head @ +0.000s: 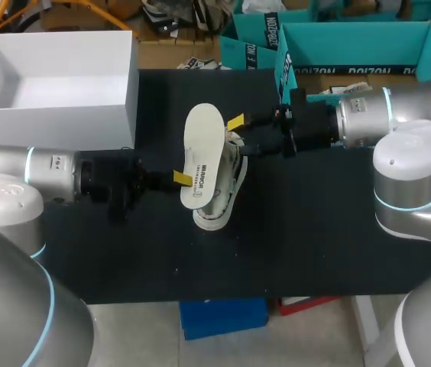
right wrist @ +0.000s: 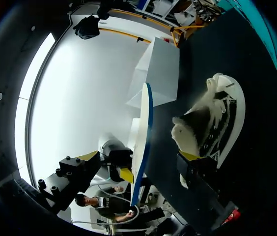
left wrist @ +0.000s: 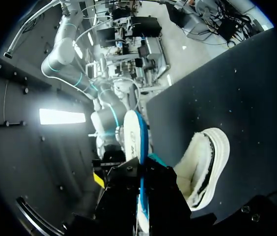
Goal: Take the shoe out of the shoebox, open the shoe tongue, remove and reinsert the insole, then place the shoe into the shoebox
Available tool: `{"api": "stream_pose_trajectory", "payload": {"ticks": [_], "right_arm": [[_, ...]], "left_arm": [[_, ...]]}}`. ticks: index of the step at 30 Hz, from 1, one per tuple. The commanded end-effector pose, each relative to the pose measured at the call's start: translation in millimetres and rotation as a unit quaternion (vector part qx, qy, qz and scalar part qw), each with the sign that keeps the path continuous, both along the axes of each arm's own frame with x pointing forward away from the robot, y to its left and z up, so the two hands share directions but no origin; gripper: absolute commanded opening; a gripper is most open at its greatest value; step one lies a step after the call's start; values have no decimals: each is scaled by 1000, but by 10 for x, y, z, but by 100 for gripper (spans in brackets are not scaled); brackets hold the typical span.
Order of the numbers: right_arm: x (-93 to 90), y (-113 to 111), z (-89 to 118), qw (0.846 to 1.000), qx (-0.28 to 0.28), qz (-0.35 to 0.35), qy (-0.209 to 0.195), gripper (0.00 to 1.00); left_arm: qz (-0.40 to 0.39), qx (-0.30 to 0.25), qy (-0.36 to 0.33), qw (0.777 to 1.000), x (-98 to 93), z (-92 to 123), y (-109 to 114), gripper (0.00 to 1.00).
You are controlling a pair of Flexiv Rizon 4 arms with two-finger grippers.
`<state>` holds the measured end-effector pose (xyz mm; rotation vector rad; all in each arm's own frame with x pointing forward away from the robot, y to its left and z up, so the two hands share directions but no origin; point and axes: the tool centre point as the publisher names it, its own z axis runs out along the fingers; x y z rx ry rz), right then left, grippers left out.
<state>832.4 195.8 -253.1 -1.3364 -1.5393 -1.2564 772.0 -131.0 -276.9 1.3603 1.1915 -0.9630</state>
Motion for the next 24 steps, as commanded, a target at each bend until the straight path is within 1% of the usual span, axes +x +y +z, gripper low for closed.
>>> {"api": "stream_pose_trajectory", "payload": {"ticks": [1,12,18,19,22,24], "right_arm": [[52,186,-102,1000,7,2,2,100],[122,397,-137,1000,-3,22,19,100],[158,461,-101,999,-5,29,23,100],[161,476,-102,999,-5,30,23,95],[158,518,-117,999,-6,33,28,90],[155,536,-128,999,-6,35,30,84]], "left_arm": [[3,1,-2,1000,-13,-6,-14,0],[3,1,-2,1000,-13,-6,-14,0],[3,1,-2,1000,-13,-6,-14,0],[3,1,-2,1000,-13,-6,-14,0],[3,1,-2,1000,-13,-6,-14,0],[3,1,-2,1000,-13,-6,-14,0]]}}
